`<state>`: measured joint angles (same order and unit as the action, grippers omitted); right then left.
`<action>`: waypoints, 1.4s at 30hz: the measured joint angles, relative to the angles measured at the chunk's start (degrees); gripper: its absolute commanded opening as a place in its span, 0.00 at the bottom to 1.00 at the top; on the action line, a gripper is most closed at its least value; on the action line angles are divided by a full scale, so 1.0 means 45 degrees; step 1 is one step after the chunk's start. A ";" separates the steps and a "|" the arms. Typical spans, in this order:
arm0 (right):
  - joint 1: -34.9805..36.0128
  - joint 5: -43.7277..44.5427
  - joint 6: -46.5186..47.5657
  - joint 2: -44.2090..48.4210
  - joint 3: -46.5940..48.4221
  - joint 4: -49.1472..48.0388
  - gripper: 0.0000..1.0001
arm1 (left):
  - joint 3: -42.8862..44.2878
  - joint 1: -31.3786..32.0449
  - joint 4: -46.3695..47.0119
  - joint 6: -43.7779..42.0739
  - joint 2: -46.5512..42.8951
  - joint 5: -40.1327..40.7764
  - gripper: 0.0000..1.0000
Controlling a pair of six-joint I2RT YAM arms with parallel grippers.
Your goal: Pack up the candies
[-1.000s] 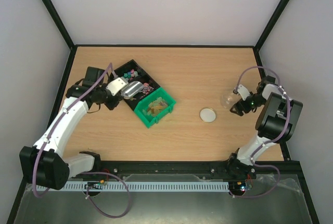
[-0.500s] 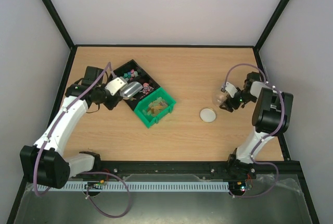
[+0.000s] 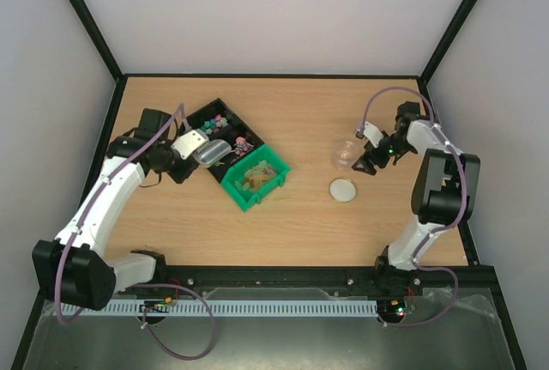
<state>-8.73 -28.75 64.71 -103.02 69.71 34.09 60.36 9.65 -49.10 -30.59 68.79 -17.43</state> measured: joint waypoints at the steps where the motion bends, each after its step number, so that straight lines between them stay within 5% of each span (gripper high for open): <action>1: -0.0063 -0.0034 -0.0015 0.0228 0.0126 0.0525 0.99 | 0.0121 0.0000 -0.0136 -0.0063 0.0053 0.0092 0.02; 6: 0.0525 -0.0505 -0.1282 0.1069 0.1282 0.2186 0.92 | 0.0695 0.0000 -0.0651 -0.0306 0.0442 0.0500 0.02; 19: 0.6679 -0.0214 -0.8888 -0.0758 0.4430 0.0316 0.75 | 0.1010 -0.0019 -0.1384 -0.0321 0.0665 0.0952 0.02; 32: 0.8359 0.0510 -1.1540 -0.3181 0.5100 -0.0772 0.57 | 0.1554 0.0257 -0.2249 -0.0160 0.0899 0.0996 0.02; 42: 0.8310 -0.0423 -1.2847 -0.3177 0.3997 -0.1049 0.52 | 0.1928 0.3750 -0.3589 0.0559 0.0933 0.1617 0.02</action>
<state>28.67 -30.65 6.90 -117.32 87.70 29.36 69.04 26.52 -65.25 -28.08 72.99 -10.15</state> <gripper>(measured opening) 0.521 0.074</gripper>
